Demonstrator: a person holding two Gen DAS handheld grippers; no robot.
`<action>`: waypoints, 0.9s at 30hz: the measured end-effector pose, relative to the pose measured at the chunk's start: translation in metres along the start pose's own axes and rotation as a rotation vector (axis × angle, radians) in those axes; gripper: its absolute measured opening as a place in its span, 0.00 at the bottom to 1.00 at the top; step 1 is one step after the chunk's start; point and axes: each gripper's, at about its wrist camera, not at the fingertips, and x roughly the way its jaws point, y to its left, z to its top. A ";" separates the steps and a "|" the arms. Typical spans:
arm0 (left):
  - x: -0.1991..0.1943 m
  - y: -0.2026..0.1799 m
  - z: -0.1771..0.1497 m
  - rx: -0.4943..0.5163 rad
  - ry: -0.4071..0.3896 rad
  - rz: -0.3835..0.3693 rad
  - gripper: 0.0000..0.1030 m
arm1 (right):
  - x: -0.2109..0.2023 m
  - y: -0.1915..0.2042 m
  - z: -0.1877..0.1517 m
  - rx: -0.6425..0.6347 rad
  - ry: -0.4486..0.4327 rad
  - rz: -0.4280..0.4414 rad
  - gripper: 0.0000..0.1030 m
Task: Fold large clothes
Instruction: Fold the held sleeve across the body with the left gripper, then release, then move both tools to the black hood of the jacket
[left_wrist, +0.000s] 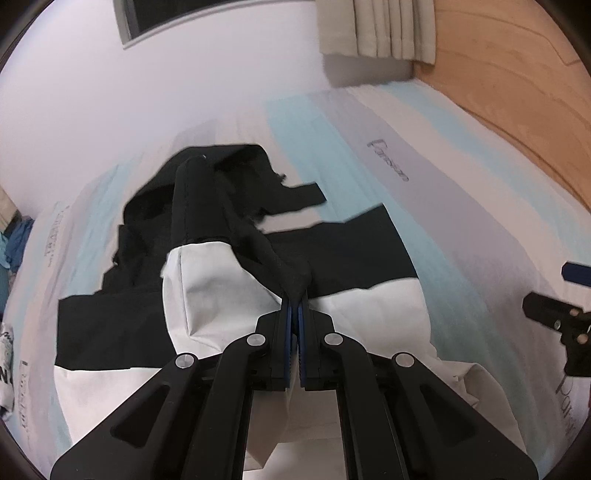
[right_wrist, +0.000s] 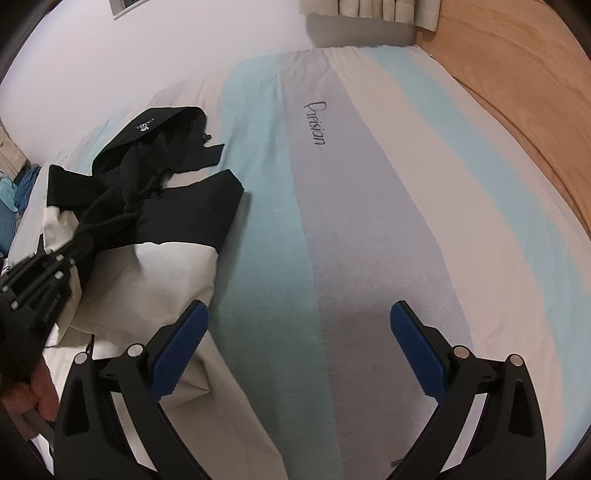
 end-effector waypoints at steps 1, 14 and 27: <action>0.003 -0.002 -0.001 0.002 0.005 -0.001 0.01 | 0.001 -0.001 0.001 0.003 0.000 0.002 0.92; 0.012 -0.036 0.005 -0.005 -0.013 -0.144 0.47 | 0.005 -0.044 -0.015 0.026 0.038 -0.029 0.92; -0.029 -0.053 0.014 -0.020 -0.034 -0.272 0.91 | -0.006 -0.059 -0.015 -0.008 0.042 -0.008 0.92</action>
